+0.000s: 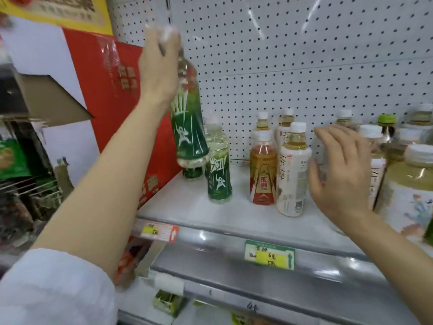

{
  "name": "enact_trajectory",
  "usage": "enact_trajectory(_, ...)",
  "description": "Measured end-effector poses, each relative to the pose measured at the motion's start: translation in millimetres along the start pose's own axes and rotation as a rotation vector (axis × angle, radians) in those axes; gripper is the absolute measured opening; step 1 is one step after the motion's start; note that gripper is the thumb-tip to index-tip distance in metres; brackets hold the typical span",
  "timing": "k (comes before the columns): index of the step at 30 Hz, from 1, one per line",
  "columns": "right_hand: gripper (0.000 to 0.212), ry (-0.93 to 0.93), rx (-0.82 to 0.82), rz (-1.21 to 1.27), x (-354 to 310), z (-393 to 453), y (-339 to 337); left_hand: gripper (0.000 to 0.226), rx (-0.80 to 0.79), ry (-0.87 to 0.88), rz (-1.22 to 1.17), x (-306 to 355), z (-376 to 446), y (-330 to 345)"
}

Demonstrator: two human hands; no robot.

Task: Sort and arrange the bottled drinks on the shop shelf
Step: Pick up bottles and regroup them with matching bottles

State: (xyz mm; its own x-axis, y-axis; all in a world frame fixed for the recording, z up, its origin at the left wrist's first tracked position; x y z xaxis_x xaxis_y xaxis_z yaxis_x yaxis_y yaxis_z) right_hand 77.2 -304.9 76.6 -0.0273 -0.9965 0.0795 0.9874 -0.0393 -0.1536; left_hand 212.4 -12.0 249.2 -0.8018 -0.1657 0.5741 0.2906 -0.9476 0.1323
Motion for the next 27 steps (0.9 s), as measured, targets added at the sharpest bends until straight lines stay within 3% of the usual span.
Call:
enact_trajectory(3, 0.039, 0.005, -0.012, 0.064, -34.5, -0.7, 6.2, 0.024, -0.113, -0.049, -0.044, -24.5, -32.9, -17.7)
enact_trajectory(5, 0.04, 0.019, -0.088, 0.153, -64.6, -6.8, 15.3, 0.024, -0.127, -0.035, 0.041, -47.3, -45.2, -23.9)
enact_trajectory(10, 0.057, 0.202, -0.598, 0.298, -133.8, -38.8, 62.8, 0.031, -0.171, -0.106, 0.102, -112.6, -61.2, -29.3)
enact_trajectory(13, 0.075, 0.356, -0.782, 0.317, -154.7, -49.8, 88.0, 0.032, -0.181, -0.19, 0.066, -140.3, -67.5, -33.1)
enact_trajectory(22, 0.086, 0.687, -0.827, 0.303, -174.8, -35.0, 128.0, 0.045, -0.279, -0.196, -0.006, -167.0, -63.4, -33.1)
enact_trajectory(27, 0.072, 0.727, -0.819, 0.178, -180.8, -32.9, 144.7, 0.101, -0.334, -0.432, -0.028, -170.7, -111.4, -47.8)
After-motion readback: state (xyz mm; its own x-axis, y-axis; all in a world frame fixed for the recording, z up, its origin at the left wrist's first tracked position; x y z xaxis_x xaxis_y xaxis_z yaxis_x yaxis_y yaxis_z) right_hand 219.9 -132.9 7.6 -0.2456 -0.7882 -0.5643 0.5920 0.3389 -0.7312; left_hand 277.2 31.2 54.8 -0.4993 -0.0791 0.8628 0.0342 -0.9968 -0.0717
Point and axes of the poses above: each hand's wrist, its own z-axis towards the middle knuckle, its own y-axis out of the palm, x = y × z, the point moved 3 cm from there along z, towards the middle knuckle, and after that the axes turned 15 degrees about -z, right-handed, at the moved point
